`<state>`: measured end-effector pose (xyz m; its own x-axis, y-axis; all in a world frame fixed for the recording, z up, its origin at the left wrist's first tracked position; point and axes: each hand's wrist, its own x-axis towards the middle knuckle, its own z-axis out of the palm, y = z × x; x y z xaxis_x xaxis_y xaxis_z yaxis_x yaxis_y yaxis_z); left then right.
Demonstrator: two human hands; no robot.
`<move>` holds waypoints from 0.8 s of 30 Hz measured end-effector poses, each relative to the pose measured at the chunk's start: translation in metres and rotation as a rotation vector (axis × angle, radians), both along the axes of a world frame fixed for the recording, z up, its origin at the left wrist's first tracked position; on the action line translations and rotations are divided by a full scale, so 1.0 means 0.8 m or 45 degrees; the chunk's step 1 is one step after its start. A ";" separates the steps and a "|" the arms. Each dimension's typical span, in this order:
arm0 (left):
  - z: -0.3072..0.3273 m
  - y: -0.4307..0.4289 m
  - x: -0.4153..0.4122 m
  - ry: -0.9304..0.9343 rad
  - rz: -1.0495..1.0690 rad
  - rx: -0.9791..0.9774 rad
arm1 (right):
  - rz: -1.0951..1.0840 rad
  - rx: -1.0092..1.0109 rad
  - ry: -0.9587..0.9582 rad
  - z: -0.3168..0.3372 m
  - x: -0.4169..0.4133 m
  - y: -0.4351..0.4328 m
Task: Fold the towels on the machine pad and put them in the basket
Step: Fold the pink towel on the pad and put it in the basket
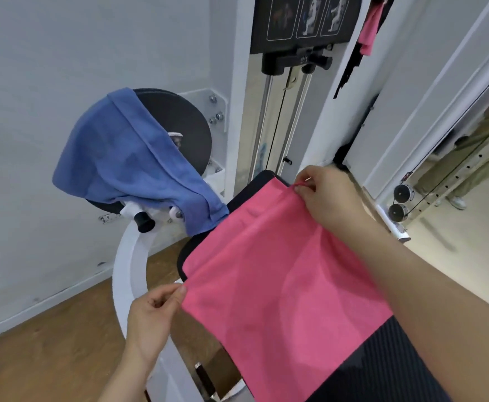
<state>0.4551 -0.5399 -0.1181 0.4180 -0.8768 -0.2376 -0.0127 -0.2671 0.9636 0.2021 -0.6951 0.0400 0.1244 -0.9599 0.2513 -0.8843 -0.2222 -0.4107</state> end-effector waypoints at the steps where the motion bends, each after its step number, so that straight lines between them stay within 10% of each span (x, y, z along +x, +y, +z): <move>1: -0.006 -0.010 0.003 -0.001 0.008 -0.001 | 0.018 -0.012 0.036 -0.005 0.008 -0.013; 24: -0.071 -0.094 0.019 -0.385 0.012 -0.092 | 0.218 0.045 0.396 -0.073 0.028 -0.109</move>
<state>0.4699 -0.6150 -0.1748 0.4685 -0.8826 -0.0383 -0.2991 -0.1993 0.9332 0.2244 -0.7820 -0.0187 0.3493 -0.9260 0.1432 -0.9195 -0.3681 -0.1380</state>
